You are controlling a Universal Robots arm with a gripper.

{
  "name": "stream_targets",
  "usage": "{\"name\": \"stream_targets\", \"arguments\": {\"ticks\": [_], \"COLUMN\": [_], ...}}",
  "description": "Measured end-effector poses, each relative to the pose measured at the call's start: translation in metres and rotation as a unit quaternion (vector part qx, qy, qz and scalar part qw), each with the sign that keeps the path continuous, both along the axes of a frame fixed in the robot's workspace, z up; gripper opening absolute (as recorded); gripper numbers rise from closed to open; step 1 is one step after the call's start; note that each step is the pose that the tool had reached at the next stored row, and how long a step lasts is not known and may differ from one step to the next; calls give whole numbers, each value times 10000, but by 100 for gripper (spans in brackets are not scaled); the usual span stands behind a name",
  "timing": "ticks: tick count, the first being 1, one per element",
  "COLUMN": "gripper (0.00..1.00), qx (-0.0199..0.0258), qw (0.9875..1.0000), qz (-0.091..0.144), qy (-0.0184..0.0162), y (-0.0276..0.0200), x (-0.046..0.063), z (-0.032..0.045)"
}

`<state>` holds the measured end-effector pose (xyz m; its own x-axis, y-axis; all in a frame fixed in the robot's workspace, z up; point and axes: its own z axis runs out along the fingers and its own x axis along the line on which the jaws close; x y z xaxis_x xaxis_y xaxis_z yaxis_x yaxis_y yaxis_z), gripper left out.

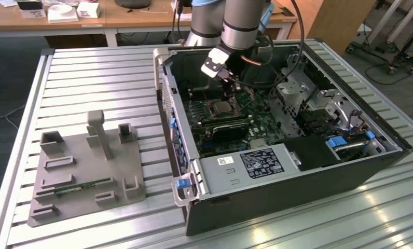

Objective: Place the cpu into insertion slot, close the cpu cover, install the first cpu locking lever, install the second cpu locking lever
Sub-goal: 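Close the cpu cover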

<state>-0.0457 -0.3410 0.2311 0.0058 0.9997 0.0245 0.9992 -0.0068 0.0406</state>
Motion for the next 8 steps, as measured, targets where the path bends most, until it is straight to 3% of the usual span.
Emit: {"name": "stream_targets", "arguments": {"ticks": [8], "gripper": [11], "qx": [0], "qw": [10000], "qz": [1], "qy": [0], "y": [0], "x": [1], "z": [17]}}
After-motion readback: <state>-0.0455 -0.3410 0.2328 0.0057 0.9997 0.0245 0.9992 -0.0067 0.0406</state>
